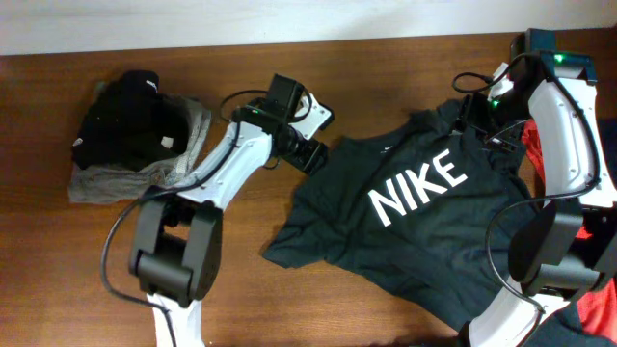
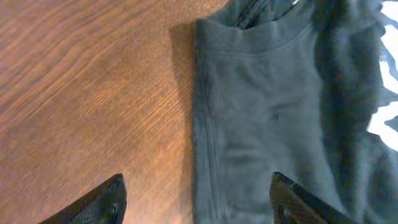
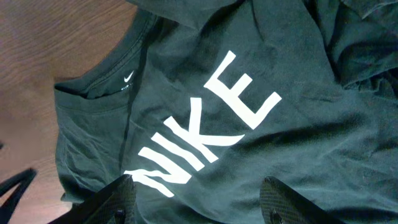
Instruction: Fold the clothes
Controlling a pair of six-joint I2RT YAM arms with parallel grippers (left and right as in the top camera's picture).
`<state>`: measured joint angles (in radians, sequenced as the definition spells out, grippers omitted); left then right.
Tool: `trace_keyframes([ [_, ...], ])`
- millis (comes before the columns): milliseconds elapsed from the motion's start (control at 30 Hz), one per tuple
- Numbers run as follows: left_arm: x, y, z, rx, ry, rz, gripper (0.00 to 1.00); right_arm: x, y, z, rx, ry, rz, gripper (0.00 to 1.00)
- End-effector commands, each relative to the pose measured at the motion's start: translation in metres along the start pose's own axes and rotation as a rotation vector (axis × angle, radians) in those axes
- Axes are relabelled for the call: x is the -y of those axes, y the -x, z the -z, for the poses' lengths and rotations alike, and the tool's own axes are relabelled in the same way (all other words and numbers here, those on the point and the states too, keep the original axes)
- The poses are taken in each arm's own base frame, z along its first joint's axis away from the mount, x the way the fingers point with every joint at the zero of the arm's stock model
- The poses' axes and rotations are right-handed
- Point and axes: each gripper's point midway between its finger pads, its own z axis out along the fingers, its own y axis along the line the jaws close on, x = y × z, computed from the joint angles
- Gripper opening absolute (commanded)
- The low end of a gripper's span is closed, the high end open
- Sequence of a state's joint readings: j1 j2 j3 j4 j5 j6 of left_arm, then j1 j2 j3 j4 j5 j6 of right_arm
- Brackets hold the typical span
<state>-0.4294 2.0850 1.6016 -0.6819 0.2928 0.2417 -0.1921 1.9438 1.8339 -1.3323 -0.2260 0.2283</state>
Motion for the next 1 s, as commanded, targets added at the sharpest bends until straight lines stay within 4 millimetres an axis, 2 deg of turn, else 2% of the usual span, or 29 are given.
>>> trace_keyframes([
  [0, 0.007, -0.015, -0.037, -0.055, -0.052, -0.018, 0.73, -0.003, -0.001, 0.007, 0.015, 0.009, 0.02, 0.69],
  [133, 0.022, -0.022, -0.052, -0.079, -0.104, -0.028, 0.73, -0.001, 0.0, 0.007, 0.019, 0.001, 0.042, 0.69],
  [267, 0.038, -0.017, -0.055, -0.071, -0.118, -0.06, 0.55, -0.002, 0.001, 0.007, 0.023, 0.002, 0.043, 0.69],
  [333, 0.044, -0.017, -0.057, -0.076, -0.117, -0.075, 0.34, -0.002, 0.001, 0.007, 0.022, 0.002, 0.043, 0.69],
  [367, 0.041, -0.018, -0.058, -0.083, -0.097, -0.078, 0.13, -0.002, 0.001, 0.007, 0.022, 0.002, 0.042, 0.69],
  [400, 0.036, -0.02, -0.058, -0.092, -0.064, -0.076, 0.0, -0.002, 0.001, 0.007, 0.022, 0.002, 0.043, 0.69],
  [433, 0.008, -0.028, -0.056, -0.137, 0.1, -0.002, 0.0, -0.001, 0.0, 0.007, 0.021, 0.002, 0.043, 0.69],
  [467, -0.009, -0.034, -0.053, -0.161, 0.193, 0.047, 0.0, -0.001, 0.0, 0.007, 0.019, 0.001, 0.043, 0.69],
  [500, -0.041, -0.05, -0.041, -0.212, 0.357, 0.136, 0.0, -0.001, -0.001, 0.007, 0.017, 0.0, 0.045, 0.69],
  [533, -0.054, -0.058, -0.034, -0.239, 0.415, 0.172, 0.0, -0.001, -0.001, 0.007, 0.017, 0.0, 0.045, 0.69],
  [567, -0.075, -0.076, -0.022, -0.291, 0.484, 0.231, 0.0, -0.001, -0.001, 0.007, 0.016, 0.001, 0.044, 0.69],
  [600, -0.086, -0.086, -0.016, -0.317, 0.499, 0.265, 0.0, -0.001, -0.001, 0.007, 0.016, 0.0, 0.044, 0.69],
  [667, -0.123, -0.12, 0.006, -0.377, 0.516, 0.439, 0.0, -0.001, -0.001, 0.007, 0.016, 0.001, 0.044, 0.69],
  [733, -0.145, -0.144, 0.02, -0.414, 0.51, 0.525, 0.0, -0.001, -0.001, 0.007, 0.016, 0.001, 0.045, 0.69],
  [800, -0.156, -0.159, 0.03, -0.442, 0.514, 0.576, 0.0, -0.002, 0.0, 0.007, 0.017, 0.001, 0.047, 0.7],
  [833, -0.161, -0.166, 0.034, -0.454, 0.514, 0.599, 0.0, -0.002, 0.0, 0.005, 0.02, 0.001, 0.048, 0.74],
  [967, -0.174, -0.187, 0.048, -0.48, 0.524, 0.693, 0.0, -0.005, 0.003, -0.011, 0.034, 0.007, 0.097, 0.76],
])
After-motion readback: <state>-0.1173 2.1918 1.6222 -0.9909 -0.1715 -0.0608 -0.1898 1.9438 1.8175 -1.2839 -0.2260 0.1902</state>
